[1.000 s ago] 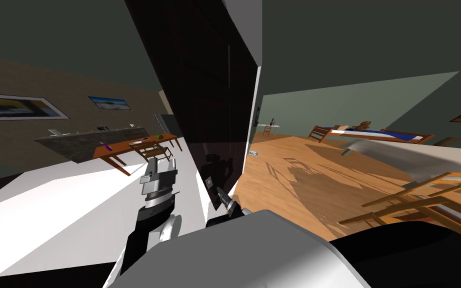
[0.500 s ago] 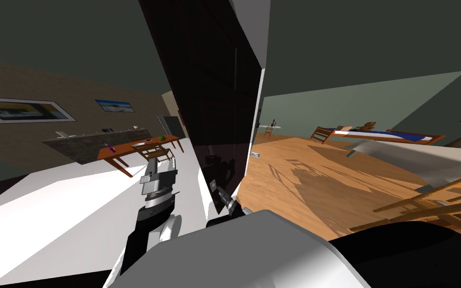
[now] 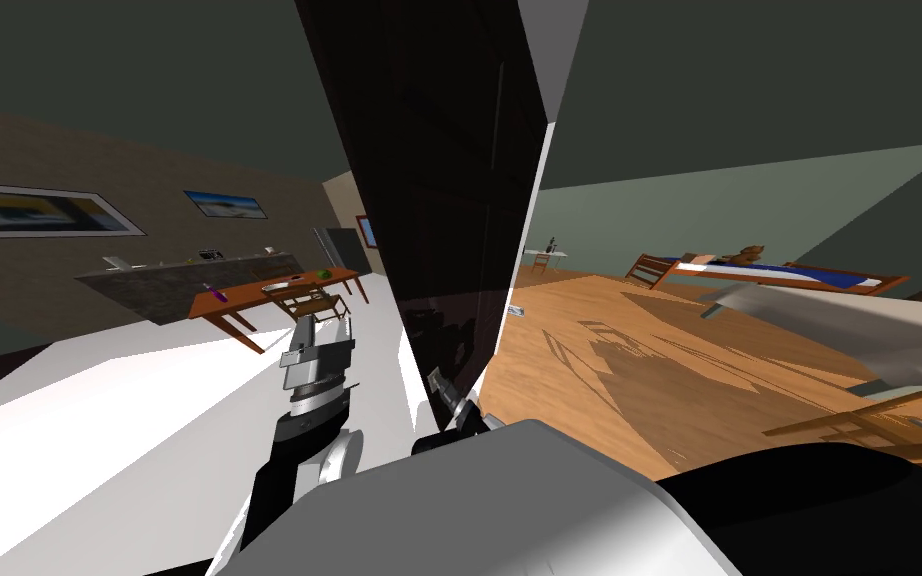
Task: Push the door open
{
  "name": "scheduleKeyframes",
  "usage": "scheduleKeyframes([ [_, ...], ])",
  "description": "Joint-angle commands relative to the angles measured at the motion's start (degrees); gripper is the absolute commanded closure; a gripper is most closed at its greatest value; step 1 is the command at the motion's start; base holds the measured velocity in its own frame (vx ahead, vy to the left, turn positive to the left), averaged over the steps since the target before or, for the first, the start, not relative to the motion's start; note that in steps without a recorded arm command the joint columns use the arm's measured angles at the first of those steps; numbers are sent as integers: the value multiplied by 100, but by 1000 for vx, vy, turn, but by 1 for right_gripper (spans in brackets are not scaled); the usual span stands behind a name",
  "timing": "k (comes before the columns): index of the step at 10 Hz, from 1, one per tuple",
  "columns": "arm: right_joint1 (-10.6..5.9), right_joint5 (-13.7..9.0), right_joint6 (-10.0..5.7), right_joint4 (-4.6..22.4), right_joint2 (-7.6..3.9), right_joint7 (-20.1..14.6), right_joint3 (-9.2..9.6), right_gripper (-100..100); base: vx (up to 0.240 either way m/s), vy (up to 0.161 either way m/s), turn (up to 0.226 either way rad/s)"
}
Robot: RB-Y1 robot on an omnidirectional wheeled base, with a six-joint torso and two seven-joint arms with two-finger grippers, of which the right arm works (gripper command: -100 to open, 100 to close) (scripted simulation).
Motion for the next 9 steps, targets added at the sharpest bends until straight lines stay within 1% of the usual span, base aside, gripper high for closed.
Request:
scheduleKeyframes([
  [1, 0, 0, 9, -3, -3, -2, 0, 100, -24, -19, 14],
  [5, 0, 0, 9, -3, -3, -2, 0, 100, -8, -7, -1],
  [6, -12, -27, 16, 27, -49, 16, -92, 100, 61, 93, -21],
  [7, -22, -44, 14, 41, -70, 26, -150, 100, 106, 141, -51],
  [9, -48, -87, 8, 75, -115, 53, -296, 100, 118, 172, -44],
])
